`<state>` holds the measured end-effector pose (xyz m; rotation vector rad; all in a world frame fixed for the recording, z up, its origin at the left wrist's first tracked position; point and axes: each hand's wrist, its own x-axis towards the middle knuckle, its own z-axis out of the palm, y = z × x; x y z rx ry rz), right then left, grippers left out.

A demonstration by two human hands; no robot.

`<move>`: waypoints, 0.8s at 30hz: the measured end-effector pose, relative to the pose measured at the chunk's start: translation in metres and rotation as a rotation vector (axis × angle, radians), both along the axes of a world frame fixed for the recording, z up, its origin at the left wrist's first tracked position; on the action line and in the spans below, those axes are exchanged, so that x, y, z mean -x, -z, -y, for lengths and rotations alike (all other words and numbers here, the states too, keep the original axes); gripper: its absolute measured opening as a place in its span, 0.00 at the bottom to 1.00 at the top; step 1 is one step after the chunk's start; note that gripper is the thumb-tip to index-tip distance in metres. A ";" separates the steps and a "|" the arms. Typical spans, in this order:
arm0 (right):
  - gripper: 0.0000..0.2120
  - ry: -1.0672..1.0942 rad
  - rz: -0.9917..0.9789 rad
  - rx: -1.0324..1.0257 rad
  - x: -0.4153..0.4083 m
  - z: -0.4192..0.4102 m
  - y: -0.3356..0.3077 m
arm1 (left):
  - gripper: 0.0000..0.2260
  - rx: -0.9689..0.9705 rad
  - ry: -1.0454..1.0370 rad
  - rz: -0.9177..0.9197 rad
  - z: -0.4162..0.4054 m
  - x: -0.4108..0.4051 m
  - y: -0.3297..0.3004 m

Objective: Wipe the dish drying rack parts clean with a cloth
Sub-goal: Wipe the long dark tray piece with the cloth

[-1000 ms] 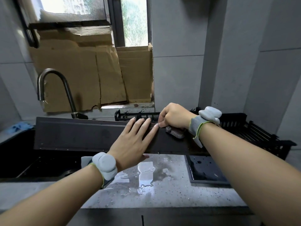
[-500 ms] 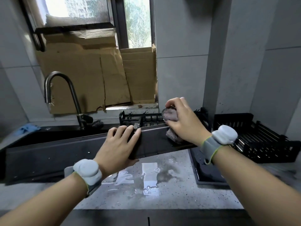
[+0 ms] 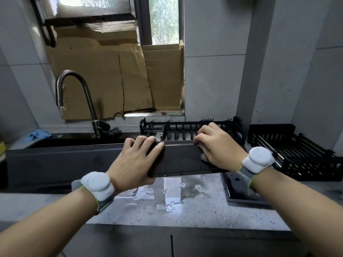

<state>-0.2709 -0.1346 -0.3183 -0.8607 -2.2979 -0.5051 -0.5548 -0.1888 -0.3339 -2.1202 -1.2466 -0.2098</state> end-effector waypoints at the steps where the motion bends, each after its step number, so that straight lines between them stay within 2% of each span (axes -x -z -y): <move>1: 0.04 0.030 -0.023 0.014 -0.006 -0.002 0.002 | 0.43 0.002 -0.009 -0.003 0.000 0.002 0.000; 5: 0.05 0.029 -0.106 0.031 0.010 0.005 0.001 | 0.42 0.006 -0.023 0.019 -0.003 -0.005 0.000; 9: 0.07 -0.034 -0.070 0.038 0.020 0.011 -0.003 | 0.42 -0.009 0.000 0.034 -0.004 -0.007 -0.002; 15: 0.03 0.155 -0.097 0.088 -0.027 -0.001 0.007 | 0.44 -0.002 -0.036 0.010 0.000 0.025 0.000; 20: 0.06 0.042 -0.132 0.084 -0.005 0.006 -0.001 | 0.45 0.017 -0.043 0.058 -0.003 0.018 0.002; 24: 0.05 0.142 -0.111 0.133 -0.032 -0.003 0.007 | 0.43 -0.010 -0.022 0.027 -0.002 0.030 0.001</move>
